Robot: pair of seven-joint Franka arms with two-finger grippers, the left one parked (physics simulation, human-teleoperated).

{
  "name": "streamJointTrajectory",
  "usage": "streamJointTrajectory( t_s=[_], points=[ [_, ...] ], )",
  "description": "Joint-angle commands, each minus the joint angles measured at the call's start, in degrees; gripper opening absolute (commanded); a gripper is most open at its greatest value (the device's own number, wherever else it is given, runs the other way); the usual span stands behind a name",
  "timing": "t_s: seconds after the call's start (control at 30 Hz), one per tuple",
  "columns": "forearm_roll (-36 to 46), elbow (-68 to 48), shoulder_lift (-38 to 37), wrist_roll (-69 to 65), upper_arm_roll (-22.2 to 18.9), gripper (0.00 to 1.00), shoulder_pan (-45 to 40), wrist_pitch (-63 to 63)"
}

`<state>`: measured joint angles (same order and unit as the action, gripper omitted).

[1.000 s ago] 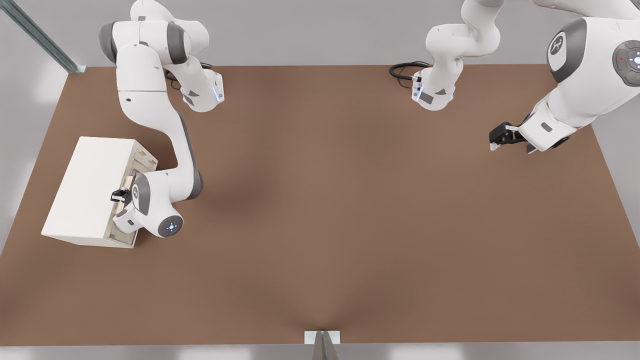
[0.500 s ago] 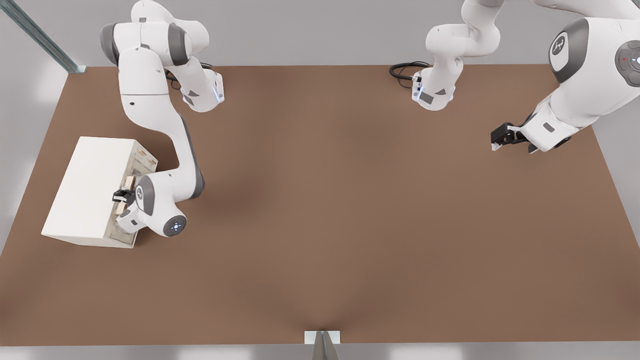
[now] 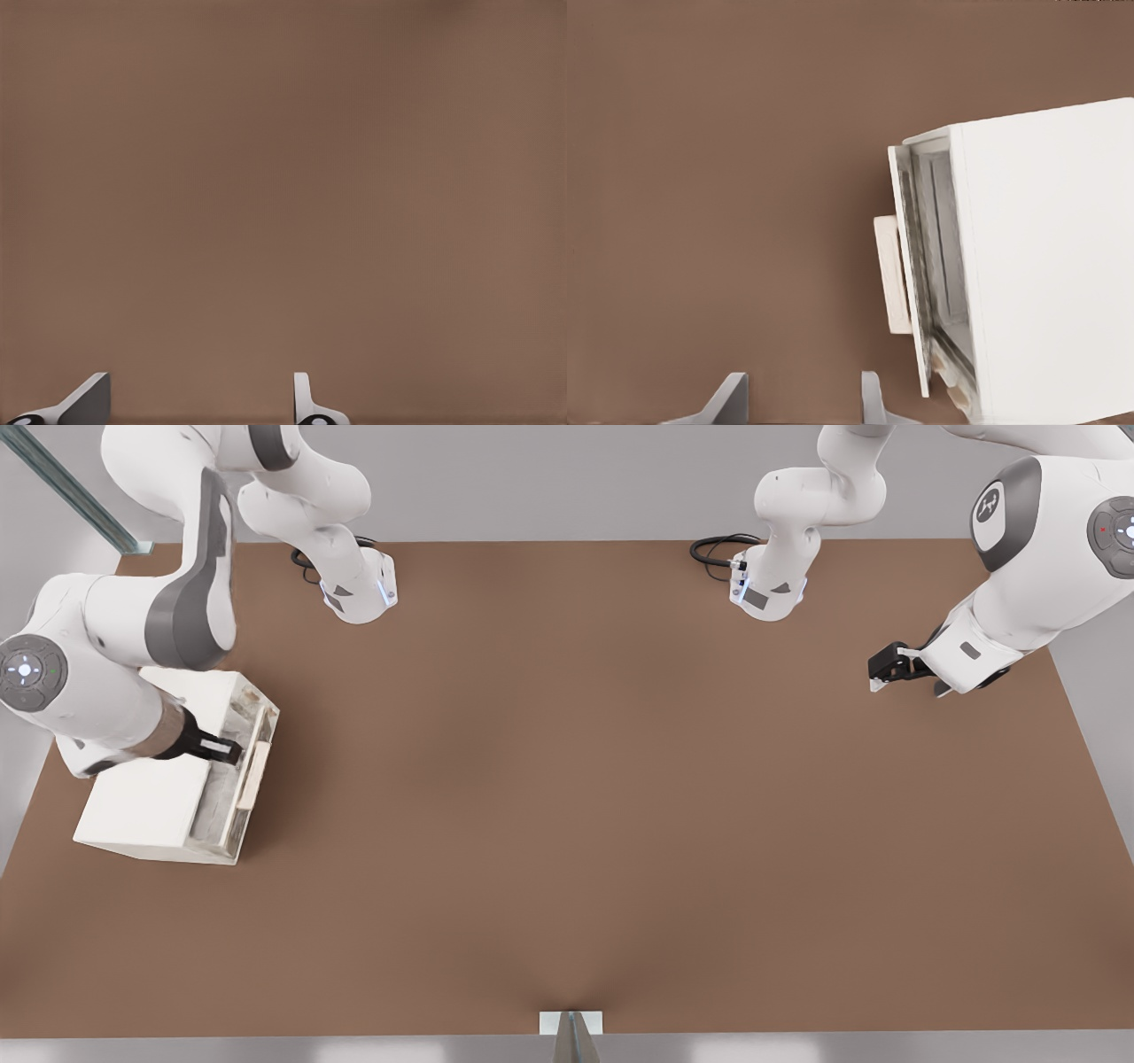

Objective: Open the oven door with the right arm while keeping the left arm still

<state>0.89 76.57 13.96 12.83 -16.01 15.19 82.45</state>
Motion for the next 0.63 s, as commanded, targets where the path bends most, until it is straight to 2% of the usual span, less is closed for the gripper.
streamJointTrajectory(
  t_s=[0.0, 0.6],
  points=[
    [6.84, -0.1, -1.31, -7.82, -0.16, 1.0, -0.16, -0.44],
    [6.14, -0.89, -1.31, -8.18, -0.08, 1.0, -0.16, -0.62]
  ],
)
